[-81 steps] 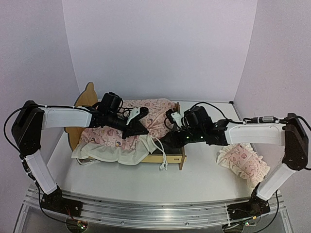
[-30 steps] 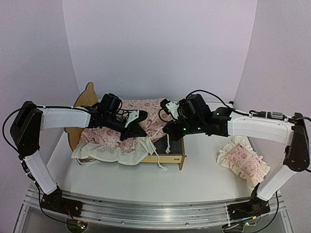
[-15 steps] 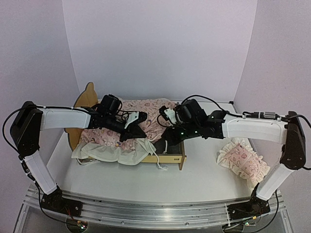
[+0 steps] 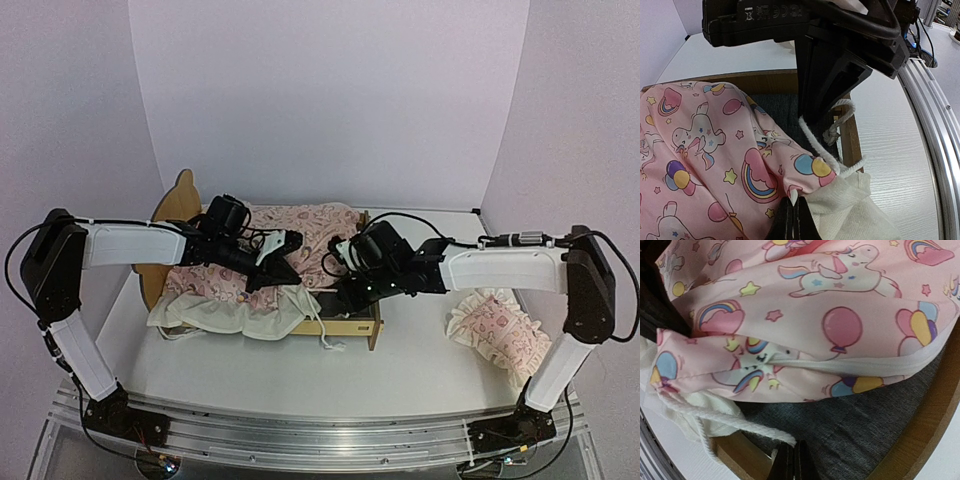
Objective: Set up the pet bed
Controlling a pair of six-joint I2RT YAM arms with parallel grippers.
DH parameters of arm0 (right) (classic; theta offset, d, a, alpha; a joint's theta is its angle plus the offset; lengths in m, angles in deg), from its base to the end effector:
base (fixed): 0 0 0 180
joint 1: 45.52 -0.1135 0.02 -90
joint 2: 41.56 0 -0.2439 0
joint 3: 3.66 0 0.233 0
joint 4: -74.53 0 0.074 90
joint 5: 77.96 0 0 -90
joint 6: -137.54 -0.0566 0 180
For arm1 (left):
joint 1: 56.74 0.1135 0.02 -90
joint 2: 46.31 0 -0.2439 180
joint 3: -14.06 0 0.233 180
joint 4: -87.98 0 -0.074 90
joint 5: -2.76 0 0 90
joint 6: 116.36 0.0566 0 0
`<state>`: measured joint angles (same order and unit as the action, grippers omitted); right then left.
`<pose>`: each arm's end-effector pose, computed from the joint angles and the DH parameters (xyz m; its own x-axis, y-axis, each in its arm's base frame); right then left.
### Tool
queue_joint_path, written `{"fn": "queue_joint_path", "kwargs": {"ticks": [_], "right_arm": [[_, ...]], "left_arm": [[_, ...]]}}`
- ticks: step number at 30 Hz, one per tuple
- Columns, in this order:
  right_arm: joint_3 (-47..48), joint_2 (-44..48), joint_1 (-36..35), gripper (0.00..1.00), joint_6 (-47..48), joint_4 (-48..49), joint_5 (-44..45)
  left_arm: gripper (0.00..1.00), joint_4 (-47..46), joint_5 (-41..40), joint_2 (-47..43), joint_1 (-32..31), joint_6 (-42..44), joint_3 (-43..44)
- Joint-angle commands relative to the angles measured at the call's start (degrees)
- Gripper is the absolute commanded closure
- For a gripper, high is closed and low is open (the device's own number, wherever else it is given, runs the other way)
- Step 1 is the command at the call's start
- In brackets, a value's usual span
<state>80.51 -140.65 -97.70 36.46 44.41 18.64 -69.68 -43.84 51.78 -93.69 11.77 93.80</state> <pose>0.2355 0.2928 0.2022 -0.5670 -0.4192 -0.7091 -0.6378 0.7681 0.0560 0.2665 -0.2491 0.2066 0.1169 0.4734 -0.8730 0.9928 -0.0316 0.1158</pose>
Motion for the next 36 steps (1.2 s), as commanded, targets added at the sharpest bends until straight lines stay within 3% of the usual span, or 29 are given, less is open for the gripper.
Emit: {"fn": "queue_joint_path", "kwargs": {"ticks": [1, 5, 16, 21, 28, 36], "right_arm": [[2.3, 0.6, 0.0, 1.00, -0.9, -0.2, 7.9], [3.4, 0.9, 0.1, 1.00, 0.4, -0.1, 9.9], [4.6, -2.7, 0.2, 0.97, -3.9, -7.5, 0.7], [7.1, -3.8, 0.2, 0.83, -4.3, -10.0, -5.2], [14.6, -3.6, 1.2, 0.63, -2.6, -25.7, -2.6], [24.2, -10.4, 1.6, 0.69, -2.5, -40.5, -5.9]], "left_arm": [[1.00, -0.4, 0.9, -3.4, 0.5, 0.7, -0.9], [1.00, -0.7, 1.0, -3.4, 0.5, 0.5, -1.0], [1.00, -1.0, 0.5, -3.5, 0.5, 0.7, -1.4], [1.00, -1.2, 0.5, -3.2, 0.5, 0.6, -1.0], [1.00, -1.3, 0.2, -3.1, 0.5, 0.7, -1.2], [1.00, -1.5, 0.0, -3.1, 0.5, 0.7, -1.2]]}}
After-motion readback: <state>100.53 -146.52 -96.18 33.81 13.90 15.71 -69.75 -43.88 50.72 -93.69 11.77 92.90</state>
